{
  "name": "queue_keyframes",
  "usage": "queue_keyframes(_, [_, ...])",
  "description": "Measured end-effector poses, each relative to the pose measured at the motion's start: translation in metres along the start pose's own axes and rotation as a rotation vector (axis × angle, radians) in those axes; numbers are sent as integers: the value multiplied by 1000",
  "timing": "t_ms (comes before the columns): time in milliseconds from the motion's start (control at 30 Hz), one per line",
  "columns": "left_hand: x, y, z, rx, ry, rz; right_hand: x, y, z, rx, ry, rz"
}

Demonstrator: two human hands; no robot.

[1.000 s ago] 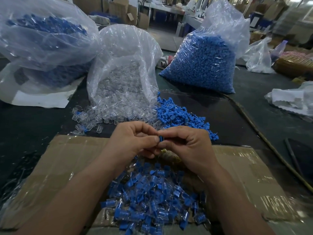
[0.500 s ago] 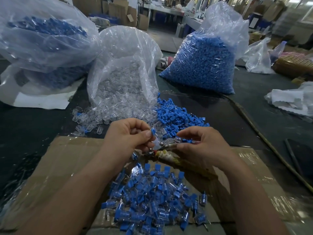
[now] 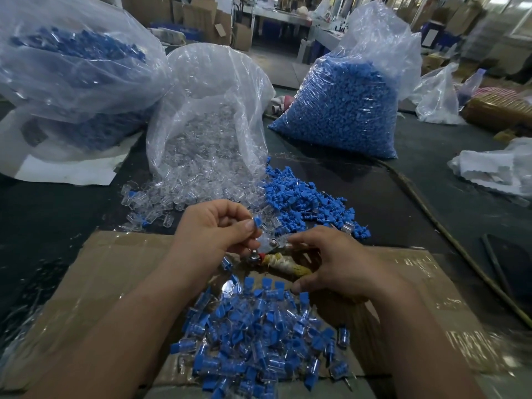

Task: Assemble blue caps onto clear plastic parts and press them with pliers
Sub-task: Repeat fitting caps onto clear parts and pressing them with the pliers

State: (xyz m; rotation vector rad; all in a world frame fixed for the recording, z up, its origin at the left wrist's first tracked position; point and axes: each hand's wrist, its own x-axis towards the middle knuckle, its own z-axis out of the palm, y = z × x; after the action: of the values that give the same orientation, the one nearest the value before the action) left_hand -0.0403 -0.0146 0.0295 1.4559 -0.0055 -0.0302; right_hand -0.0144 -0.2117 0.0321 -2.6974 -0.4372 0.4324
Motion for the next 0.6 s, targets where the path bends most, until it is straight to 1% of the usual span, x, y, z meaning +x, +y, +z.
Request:
queue_keyframes(100, [0,0,0,11,1,5,0,-3,0,-5,46,9])
queue_keyframes(267, [1,1,0,-12,17,9,2,-9,8,-142,192,-48])
queue_keyframes(433, [2,2,-2,-67,68,25,4,-2,9,-156,302,-20])
queue_keyframes(600, [3,1,-2,-66,127,59,5,2,3,-27,473,-32])
